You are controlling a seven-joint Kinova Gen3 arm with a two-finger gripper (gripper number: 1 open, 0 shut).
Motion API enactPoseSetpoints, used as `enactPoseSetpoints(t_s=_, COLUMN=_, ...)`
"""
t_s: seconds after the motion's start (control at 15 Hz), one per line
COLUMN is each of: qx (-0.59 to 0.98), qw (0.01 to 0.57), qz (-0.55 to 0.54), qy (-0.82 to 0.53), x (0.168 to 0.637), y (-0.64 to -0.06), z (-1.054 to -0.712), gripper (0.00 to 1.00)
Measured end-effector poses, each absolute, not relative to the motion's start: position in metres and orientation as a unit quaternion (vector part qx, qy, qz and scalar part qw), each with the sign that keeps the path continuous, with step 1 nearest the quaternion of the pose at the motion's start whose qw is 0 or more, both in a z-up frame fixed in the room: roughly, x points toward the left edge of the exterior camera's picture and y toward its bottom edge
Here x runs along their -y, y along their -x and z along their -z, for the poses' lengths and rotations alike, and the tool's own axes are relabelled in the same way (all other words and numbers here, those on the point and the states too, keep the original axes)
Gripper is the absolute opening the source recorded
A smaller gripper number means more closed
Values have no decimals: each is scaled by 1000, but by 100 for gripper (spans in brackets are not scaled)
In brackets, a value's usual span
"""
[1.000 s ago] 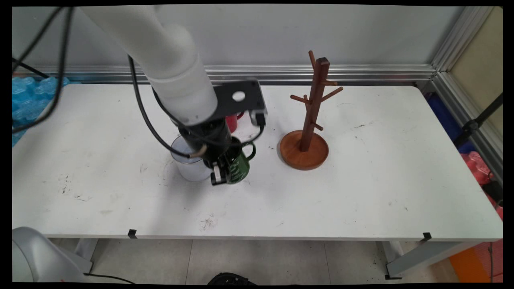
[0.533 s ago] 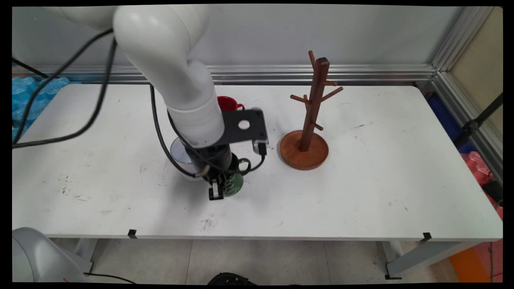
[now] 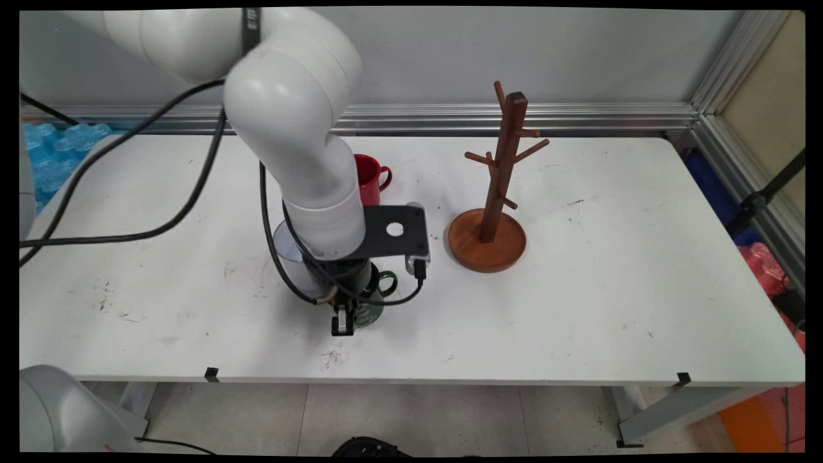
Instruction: Place the picked object on the table
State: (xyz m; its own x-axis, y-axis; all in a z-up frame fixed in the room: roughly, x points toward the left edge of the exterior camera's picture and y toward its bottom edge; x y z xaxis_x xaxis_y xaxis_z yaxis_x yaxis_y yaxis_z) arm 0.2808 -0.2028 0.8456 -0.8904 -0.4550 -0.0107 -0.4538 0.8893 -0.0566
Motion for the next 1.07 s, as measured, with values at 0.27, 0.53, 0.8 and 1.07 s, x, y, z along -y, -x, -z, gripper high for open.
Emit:
enactPoseSetpoints(t_s=0.27, qx=-975, qw=17, qz=27, qy=219, x=203, y=-276, z=-834, gripper=0)
enactPoseSetpoints(t_s=0.53, qx=-977, qw=21, qz=29, qy=209, x=204, y=-274, z=-826, gripper=0)
enactPoseSetpoints(t_s=0.8, qx=-979, qw=19, qz=29, qy=200, x=203, y=-272, z=-821, gripper=100)
enactPoseSetpoints(t_s=1.07, qx=-980, qw=13, qz=27, qy=195, x=201, y=-270, z=-817, gripper=100)
